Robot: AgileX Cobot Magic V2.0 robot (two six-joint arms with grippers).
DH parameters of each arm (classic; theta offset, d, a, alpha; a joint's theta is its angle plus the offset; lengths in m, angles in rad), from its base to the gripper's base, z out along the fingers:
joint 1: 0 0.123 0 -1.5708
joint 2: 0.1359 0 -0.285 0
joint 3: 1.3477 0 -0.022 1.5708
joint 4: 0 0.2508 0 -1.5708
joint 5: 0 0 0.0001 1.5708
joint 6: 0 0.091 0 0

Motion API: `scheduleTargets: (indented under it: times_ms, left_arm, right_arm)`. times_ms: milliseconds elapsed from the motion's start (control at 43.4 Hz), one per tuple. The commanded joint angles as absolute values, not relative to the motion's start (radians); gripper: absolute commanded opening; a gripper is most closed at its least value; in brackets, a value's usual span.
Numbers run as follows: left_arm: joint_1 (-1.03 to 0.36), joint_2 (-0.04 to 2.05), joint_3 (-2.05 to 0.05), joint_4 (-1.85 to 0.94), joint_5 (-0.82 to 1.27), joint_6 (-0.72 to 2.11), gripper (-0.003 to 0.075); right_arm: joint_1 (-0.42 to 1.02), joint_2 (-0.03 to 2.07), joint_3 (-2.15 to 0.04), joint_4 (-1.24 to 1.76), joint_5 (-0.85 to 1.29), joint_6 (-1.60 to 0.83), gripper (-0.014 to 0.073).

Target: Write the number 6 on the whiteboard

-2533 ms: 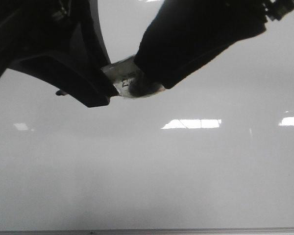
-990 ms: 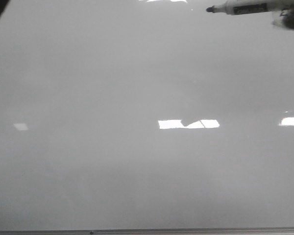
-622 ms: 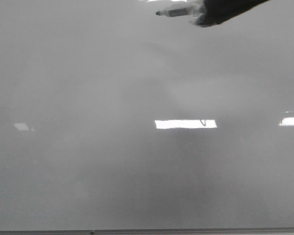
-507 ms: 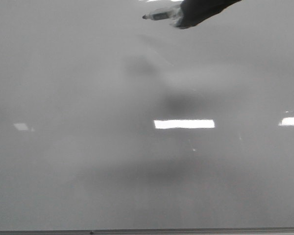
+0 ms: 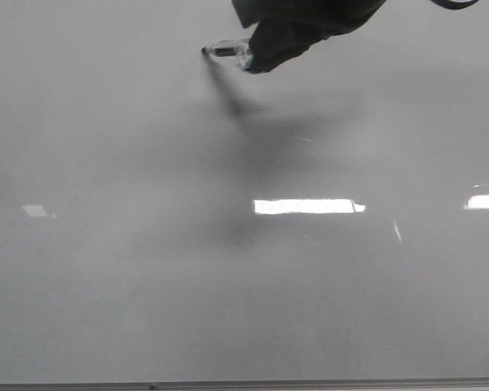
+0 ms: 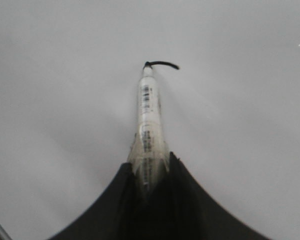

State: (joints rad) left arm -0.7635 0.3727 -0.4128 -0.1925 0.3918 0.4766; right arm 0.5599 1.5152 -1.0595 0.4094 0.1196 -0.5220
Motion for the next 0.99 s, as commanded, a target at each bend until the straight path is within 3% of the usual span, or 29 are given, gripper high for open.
scheduleTargets:
  times_ms: [0,207,599,852,967]
  left_arm:
    - [-0.761,0.378,-0.442,-0.21,0.309,0.467,-0.002]
    - [-0.761,0.378,-0.442,-0.21,0.309,0.467,-0.002]
    - [-0.761,0.378,-0.442,-0.21,0.309,0.467,-0.002]
    - [-0.761,0.378,-0.442,-0.21,0.309,0.467,-0.002]
    - [-0.761,0.378,-0.442,-0.21,0.308,0.467,-0.002]
  right_arm:
    - [0.591,1.52,-1.092,0.417,0.099,-0.533,-0.0069]
    - [0.624,1.58,-1.087,0.41,0.214,-0.535,-0.0065]
    - [0.534,1.47,-1.023,0.404,0.149,-0.536,-0.006]
    - [0.642,1.599,-1.145,0.383,0.22,-0.547,-0.006]
    - [0.685,1.556,-1.12,0.381,0.245,-0.547,-0.006]
